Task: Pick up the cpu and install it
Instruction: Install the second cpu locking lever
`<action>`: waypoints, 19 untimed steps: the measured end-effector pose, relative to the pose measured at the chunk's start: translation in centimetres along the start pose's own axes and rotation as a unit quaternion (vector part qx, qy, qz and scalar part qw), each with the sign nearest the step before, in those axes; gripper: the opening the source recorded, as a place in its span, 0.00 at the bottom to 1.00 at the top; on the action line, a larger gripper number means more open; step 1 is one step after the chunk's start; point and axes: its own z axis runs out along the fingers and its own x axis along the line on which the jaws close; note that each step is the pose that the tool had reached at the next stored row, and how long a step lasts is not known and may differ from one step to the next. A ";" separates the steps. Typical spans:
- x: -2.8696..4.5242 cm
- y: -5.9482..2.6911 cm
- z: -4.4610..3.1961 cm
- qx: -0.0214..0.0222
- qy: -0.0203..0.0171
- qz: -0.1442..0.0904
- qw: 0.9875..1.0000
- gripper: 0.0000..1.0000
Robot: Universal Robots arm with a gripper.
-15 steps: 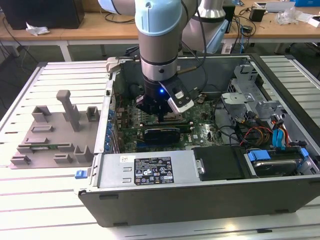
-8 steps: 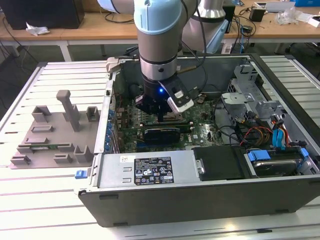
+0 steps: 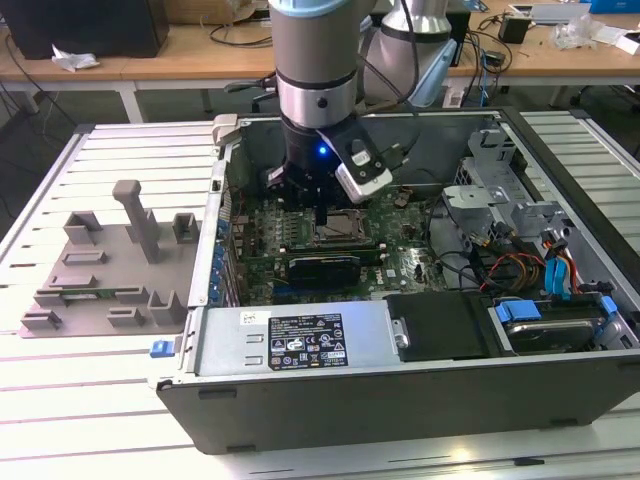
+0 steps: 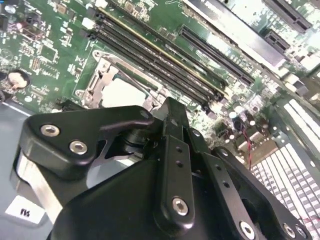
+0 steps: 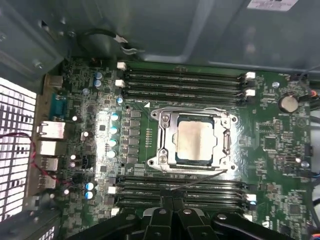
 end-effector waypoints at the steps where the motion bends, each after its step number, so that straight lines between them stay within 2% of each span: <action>1: -0.02 0.01 -0.02 0.000 0.000 0.000 1.000 0.11; 5: -0.95 0.00 0.02 0.000 0.000 0.000 1.000 0.11; 8: -2.02 -0.04 0.12 0.000 0.000 0.000 1.000 0.11; 9: -2.63 -0.08 0.21 0.000 0.000 0.000 1.000 0.11; 12: -2.62 -0.02 1.12 0.000 0.002 0.001 1.000 0.11; 16: -1.77 0.36 1.93 0.001 0.003 0.004 1.000 0.11; 19: -1.77 0.36 1.94 0.008 0.003 0.004 1.000 0.11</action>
